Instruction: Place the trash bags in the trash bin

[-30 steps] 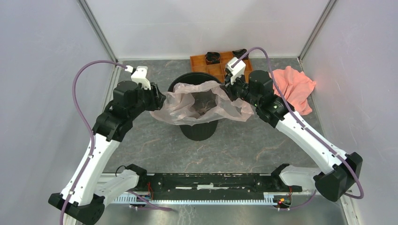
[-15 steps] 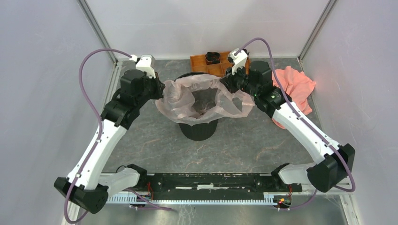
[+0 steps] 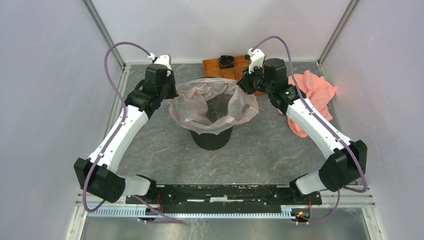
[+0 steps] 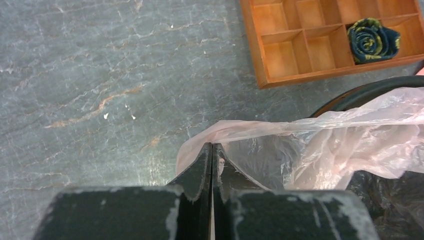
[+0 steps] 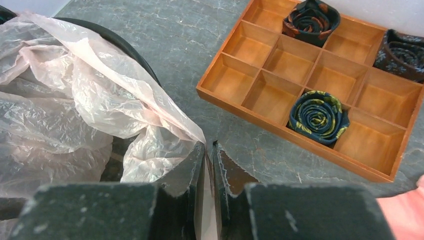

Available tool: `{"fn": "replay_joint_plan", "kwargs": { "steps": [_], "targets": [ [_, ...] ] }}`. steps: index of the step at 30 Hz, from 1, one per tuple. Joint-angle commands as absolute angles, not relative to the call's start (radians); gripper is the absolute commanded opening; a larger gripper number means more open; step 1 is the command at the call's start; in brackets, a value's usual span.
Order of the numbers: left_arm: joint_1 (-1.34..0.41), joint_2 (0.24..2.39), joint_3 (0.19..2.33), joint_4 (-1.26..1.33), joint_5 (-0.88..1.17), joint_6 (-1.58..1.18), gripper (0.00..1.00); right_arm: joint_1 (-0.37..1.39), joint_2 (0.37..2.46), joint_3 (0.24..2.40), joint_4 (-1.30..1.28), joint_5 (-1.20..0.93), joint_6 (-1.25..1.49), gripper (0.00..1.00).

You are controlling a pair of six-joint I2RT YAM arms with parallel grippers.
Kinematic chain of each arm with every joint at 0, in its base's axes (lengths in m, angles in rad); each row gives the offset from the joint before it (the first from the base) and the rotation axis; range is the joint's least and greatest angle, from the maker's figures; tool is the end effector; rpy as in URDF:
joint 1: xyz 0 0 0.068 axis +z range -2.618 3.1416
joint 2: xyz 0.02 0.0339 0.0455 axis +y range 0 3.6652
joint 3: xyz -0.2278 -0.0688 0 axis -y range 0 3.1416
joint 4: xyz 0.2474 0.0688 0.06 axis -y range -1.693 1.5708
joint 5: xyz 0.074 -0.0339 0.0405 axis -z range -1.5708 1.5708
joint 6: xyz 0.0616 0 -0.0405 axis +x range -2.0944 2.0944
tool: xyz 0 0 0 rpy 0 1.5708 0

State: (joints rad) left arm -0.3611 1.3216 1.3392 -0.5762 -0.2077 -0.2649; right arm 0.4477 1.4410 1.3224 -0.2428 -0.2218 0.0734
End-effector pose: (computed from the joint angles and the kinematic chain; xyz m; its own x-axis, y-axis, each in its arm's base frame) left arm 0.3076 -0.1026 0.3274 -0.5262 -0.0751 -0.8470 0.0460 0.9921 -0.1165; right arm 0.3265 0.1718 0.3223 -0.3625 -0.0947 -0.9272 -0.5828 0.7994 0.1462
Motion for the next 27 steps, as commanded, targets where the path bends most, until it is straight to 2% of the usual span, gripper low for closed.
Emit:
{"fn": "replay_joint_plan", "kwargs": {
  "steps": [1,9,17,22,27],
  "targets": [
    [-0.338,1.295,1.283,-0.553,-0.217,-0.323,0.02,0.434,1.469,1.377,-0.215,-0.281,0.098,0.16],
    [-0.330,1.251,1.137,-0.524,-0.163,-0.364,0.02,0.432,1.497,1.356,-0.165,-0.324,0.130,0.16],
    [-0.329,1.192,1.040,-0.500,-0.097,-0.407,0.02,0.395,1.477,1.236,-0.157,-0.312,0.128,0.15],
    [-0.329,1.129,1.048,-0.465,-0.092,-0.404,0.02,0.394,1.453,1.257,-0.129,-0.358,0.147,0.16],
    [-0.327,1.121,1.149,-0.442,-0.151,-0.378,0.02,0.395,1.485,1.296,-0.047,-0.410,0.216,0.17]
  ]
}}
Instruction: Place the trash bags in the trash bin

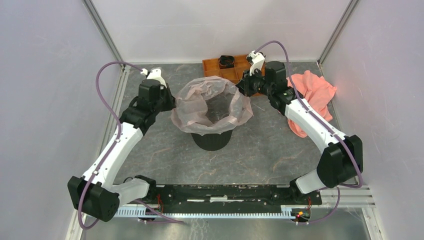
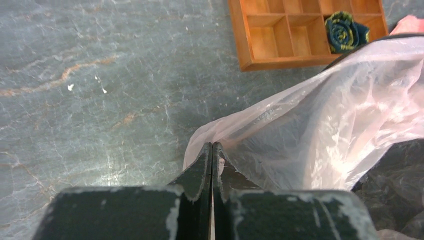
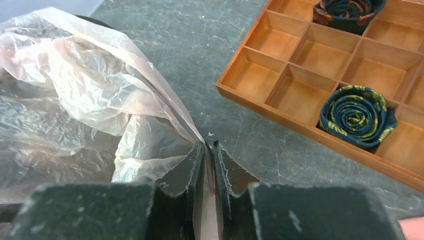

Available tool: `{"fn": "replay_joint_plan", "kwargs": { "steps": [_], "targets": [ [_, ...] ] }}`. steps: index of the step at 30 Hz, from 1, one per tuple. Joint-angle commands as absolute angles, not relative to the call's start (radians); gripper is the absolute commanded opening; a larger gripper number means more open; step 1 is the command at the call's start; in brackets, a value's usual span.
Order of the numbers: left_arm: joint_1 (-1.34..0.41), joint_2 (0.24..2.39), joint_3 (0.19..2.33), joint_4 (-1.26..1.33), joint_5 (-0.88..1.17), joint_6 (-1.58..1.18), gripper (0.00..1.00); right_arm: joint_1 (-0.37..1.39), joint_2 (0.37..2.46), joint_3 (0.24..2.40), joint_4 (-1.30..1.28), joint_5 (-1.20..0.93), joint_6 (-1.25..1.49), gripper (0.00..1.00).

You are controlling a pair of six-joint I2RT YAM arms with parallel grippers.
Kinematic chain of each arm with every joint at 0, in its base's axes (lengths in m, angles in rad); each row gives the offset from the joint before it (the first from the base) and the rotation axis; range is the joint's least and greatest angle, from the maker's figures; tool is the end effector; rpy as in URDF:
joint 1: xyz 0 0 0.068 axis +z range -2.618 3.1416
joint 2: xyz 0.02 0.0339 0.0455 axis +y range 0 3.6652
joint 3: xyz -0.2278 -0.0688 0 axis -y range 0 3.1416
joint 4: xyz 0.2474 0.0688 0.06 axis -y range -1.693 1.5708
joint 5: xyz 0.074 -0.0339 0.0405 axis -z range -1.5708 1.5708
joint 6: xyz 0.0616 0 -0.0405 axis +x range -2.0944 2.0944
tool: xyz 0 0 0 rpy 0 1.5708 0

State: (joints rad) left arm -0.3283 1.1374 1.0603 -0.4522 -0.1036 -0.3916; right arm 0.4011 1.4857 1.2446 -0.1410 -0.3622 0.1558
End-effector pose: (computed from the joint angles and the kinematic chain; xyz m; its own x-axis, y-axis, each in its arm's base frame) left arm 0.2788 -0.0882 0.2927 -0.5319 -0.2198 -0.8177 0.0359 0.9590 -0.2812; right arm 0.3389 0.1674 0.2906 -0.4427 -0.0302 -0.8961 -0.6064 0.7463 0.2745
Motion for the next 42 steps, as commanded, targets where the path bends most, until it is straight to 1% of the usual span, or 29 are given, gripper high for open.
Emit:
{"fn": "replay_joint_plan", "kwargs": {
  "steps": [1,4,7,10,14,20,21,25,26,27,28,29,30,31,32,35,37,38,42],
  "targets": [
    [-0.328,1.140,1.190,-0.453,-0.202,-0.380,0.02,0.394,1.499,1.303,-0.039,-0.412,0.227,0.17],
    [-0.327,1.215,1.266,-0.468,-0.291,-0.375,0.02,0.395,1.528,1.285,-0.008,-0.405,0.248,0.16],
    [-0.316,1.298,1.339,-0.482,-0.283,-0.374,0.02,0.394,1.530,1.214,0.023,-0.365,0.257,0.16],
    [-0.299,1.355,1.366,-0.494,-0.259,-0.382,0.02,0.394,1.511,1.146,0.055,-0.365,0.267,0.16],
    [-0.284,1.354,1.294,-0.488,-0.233,-0.390,0.02,0.394,1.484,1.106,0.065,-0.369,0.273,0.16],
    [-0.275,1.229,1.092,-0.457,-0.161,-0.431,0.02,0.395,1.470,1.137,0.025,-0.378,0.262,0.17],
    [-0.275,1.203,1.062,-0.449,-0.143,-0.439,0.02,0.394,1.470,1.156,0.005,-0.378,0.255,0.18],
    [-0.275,1.135,1.006,-0.484,-0.162,-0.440,0.02,0.394,1.439,1.250,-0.171,-0.280,0.185,0.32],
    [-0.274,1.129,1.013,-0.515,-0.190,-0.428,0.04,0.394,1.422,1.275,-0.218,-0.238,0.161,0.36],
    [-0.274,1.126,1.026,-0.549,-0.221,-0.412,0.08,0.394,1.406,1.293,-0.268,-0.192,0.139,0.40],
    [-0.274,1.123,1.046,-0.584,-0.261,-0.402,0.14,0.394,1.381,1.312,-0.304,-0.140,0.116,0.47],
    [-0.274,1.116,1.063,-0.616,-0.299,-0.390,0.22,0.393,1.356,1.320,-0.339,-0.098,0.099,0.52],
    [-0.274,1.106,1.077,-0.638,-0.333,-0.383,0.36,0.394,1.327,1.321,-0.368,-0.050,0.081,0.60],
    [-0.273,1.090,1.089,-0.656,-0.362,-0.379,0.42,0.394,1.301,1.314,-0.385,-0.013,0.073,0.65],
    [-0.274,1.070,1.095,-0.671,-0.380,-0.378,0.53,0.395,1.269,1.299,-0.396,0.025,0.068,0.70],
    [-0.275,1.009,1.100,-0.695,-0.397,-0.387,0.67,0.393,1.183,1.206,-0.395,0.069,0.073,0.85],
    [-0.274,0.975,1.091,-0.709,-0.399,-0.407,0.72,0.394,1.136,1.129,-0.376,0.060,0.097,0.91],
    [-0.275,0.960,1.082,-0.713,-0.397,-0.420,0.73,0.394,1.119,1.089,-0.360,0.038,0.117,0.93],
    [-0.275,0.916,0.990,-0.670,-0.323,-0.516,0.74,0.394,1.095,0.948,-0.239,-0.140,0.227,0.95]
  ]
}}
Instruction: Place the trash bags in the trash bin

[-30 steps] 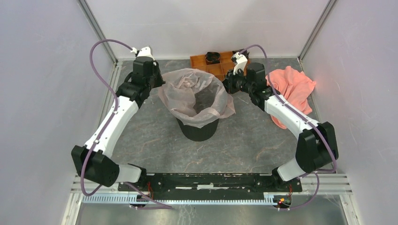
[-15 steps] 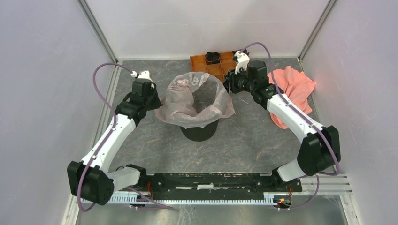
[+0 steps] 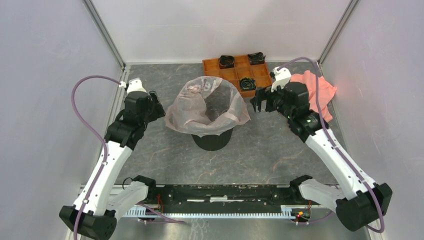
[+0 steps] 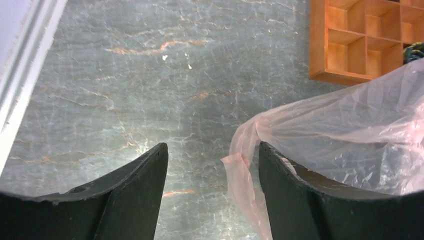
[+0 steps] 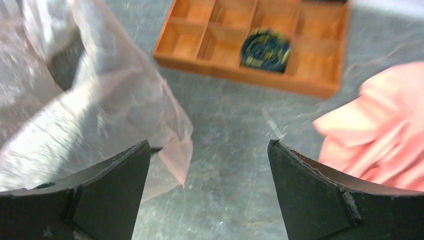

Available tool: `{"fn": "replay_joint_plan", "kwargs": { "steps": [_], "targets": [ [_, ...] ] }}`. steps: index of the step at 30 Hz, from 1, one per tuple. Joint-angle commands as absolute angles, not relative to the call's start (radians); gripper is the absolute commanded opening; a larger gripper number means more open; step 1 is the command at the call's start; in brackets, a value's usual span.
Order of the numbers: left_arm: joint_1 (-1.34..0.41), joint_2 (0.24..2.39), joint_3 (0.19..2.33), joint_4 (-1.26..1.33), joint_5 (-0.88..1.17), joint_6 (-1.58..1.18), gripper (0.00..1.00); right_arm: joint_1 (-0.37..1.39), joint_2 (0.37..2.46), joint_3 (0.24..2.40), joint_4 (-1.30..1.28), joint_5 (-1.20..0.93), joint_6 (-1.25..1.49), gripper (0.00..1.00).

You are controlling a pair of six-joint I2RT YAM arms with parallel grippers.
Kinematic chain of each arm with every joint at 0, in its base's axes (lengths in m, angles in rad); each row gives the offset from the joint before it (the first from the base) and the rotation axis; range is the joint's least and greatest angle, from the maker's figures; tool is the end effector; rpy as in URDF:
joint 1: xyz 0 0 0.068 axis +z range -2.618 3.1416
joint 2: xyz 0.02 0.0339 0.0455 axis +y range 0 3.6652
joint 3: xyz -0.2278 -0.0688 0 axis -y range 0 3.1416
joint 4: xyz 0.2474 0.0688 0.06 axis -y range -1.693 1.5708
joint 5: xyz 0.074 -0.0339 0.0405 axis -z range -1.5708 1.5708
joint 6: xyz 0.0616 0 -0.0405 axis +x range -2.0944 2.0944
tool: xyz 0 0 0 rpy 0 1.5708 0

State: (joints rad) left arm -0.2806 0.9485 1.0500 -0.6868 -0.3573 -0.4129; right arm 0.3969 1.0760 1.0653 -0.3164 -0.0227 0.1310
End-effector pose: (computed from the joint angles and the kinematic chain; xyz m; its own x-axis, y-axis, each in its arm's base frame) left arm 0.2337 -0.0449 0.3106 -0.4779 -0.2535 -0.8410 -0.2320 0.9599 -0.1575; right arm 0.2653 0.1127 0.3278 -0.3469 -0.0038 -0.9379 -0.3641 0.9221 0.1309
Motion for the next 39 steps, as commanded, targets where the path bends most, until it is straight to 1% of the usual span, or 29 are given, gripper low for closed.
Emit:
{"fn": "replay_joint_plan", "kwargs": {
  "steps": [1,4,7,11,13,18,22,25,30,34,39],
  "targets": [
    [-0.274,0.908,0.963,-0.653,-0.269,-0.546,0.74,0.394,1.097,0.914,-0.199,-0.182,0.265,0.95],
    [-0.274,0.881,0.867,-0.581,-0.168,-0.625,0.73,0.394,1.100,0.817,-0.066,-0.289,0.361,0.94],
    [-0.274,0.857,0.744,-0.449,-0.052,-0.673,0.76,0.394,1.124,0.686,0.156,-0.357,0.421,0.94],
    [-0.275,0.900,0.650,-0.309,0.046,-0.722,0.75,0.395,1.214,0.641,0.264,-0.414,0.448,0.86],
    [-0.274,0.936,0.633,-0.269,0.082,-0.736,0.72,0.397,1.237,0.632,0.292,-0.432,0.457,0.81],
    [-0.274,0.998,0.564,-0.173,0.141,-0.776,0.57,0.398,1.246,0.617,0.299,-0.421,0.438,0.73],
    [-0.274,1.076,0.508,-0.087,0.228,-0.805,0.50,0.406,1.262,0.589,0.335,-0.431,0.448,0.69],
    [-0.276,1.114,0.481,-0.045,0.255,-0.824,0.44,0.415,1.288,0.576,0.326,-0.401,0.421,0.68],
    [-0.276,1.114,0.409,-0.012,0.233,-0.835,0.43,0.430,1.340,0.538,0.338,-0.353,0.388,0.68],
    [-0.277,1.158,0.364,-0.005,0.232,-0.828,0.43,0.447,1.424,0.520,0.369,-0.347,0.383,0.67],
    [-0.278,1.209,0.313,0.067,0.251,-0.844,0.43,0.480,1.502,0.526,0.373,-0.314,0.367,0.68]
  ]
}}
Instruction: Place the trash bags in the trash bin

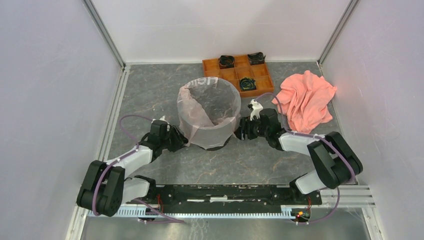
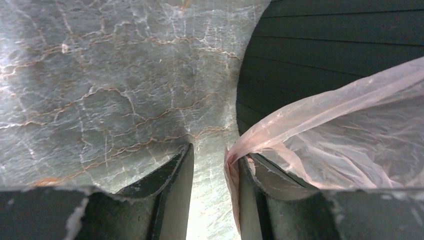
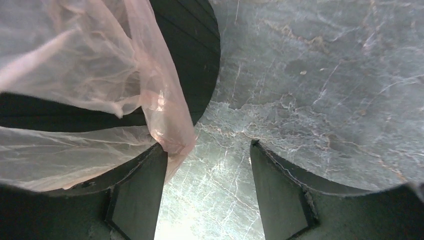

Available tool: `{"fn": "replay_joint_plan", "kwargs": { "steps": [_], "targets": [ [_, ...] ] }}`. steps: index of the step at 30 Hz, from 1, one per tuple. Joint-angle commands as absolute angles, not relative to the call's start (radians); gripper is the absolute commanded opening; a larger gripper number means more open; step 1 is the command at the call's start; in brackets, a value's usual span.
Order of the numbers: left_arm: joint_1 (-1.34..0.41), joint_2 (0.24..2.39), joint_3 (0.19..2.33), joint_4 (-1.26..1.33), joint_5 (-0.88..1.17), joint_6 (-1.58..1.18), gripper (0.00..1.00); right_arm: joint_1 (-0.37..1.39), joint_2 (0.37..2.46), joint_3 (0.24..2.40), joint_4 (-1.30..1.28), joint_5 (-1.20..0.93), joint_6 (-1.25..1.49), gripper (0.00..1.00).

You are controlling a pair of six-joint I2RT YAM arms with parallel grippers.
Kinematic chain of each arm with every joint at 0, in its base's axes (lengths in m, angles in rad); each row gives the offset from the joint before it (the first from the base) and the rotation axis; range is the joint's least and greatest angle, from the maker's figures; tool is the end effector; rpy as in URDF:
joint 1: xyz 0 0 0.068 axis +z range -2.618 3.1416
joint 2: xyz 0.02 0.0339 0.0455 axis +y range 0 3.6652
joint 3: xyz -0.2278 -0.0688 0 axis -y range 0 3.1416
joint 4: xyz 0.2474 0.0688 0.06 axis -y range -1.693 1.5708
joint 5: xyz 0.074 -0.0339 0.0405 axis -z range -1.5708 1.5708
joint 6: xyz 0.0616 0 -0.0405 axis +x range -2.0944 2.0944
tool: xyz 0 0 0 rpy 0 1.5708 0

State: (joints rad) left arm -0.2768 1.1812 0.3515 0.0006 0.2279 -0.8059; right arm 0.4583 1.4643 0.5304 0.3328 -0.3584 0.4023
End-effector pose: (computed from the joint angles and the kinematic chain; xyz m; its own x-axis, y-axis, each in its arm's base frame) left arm 0.2225 -0.0777 0.0834 -0.7891 -0.5064 -0.3476 -0.2257 0.7654 -0.6027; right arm 0.2593 0.1520 0.1023 -0.7305 0.0485 -0.6812 -0.4214 0.7530 0.5054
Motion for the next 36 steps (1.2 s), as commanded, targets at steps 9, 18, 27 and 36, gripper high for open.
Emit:
{"fn": "replay_joint_plan", "kwargs": {
  "steps": [9,18,27,36],
  "targets": [
    [-0.278,1.256,0.284,0.091,0.220,-0.832,0.43,0.484,1.551,0.558,0.276,-0.199,0.312,0.70],
    [-0.278,1.092,0.305,-0.052,0.106,-0.813,0.47,0.481,1.351,0.721,-0.128,0.192,0.162,0.90],
    [-0.276,1.119,0.308,-0.039,0.098,-0.799,0.48,0.481,1.249,1.138,-0.469,0.391,0.016,0.98],
    [-0.276,1.070,0.330,-0.075,0.091,-0.790,0.48,0.551,1.280,1.441,-0.406,0.080,0.084,0.98]
  ]
}}
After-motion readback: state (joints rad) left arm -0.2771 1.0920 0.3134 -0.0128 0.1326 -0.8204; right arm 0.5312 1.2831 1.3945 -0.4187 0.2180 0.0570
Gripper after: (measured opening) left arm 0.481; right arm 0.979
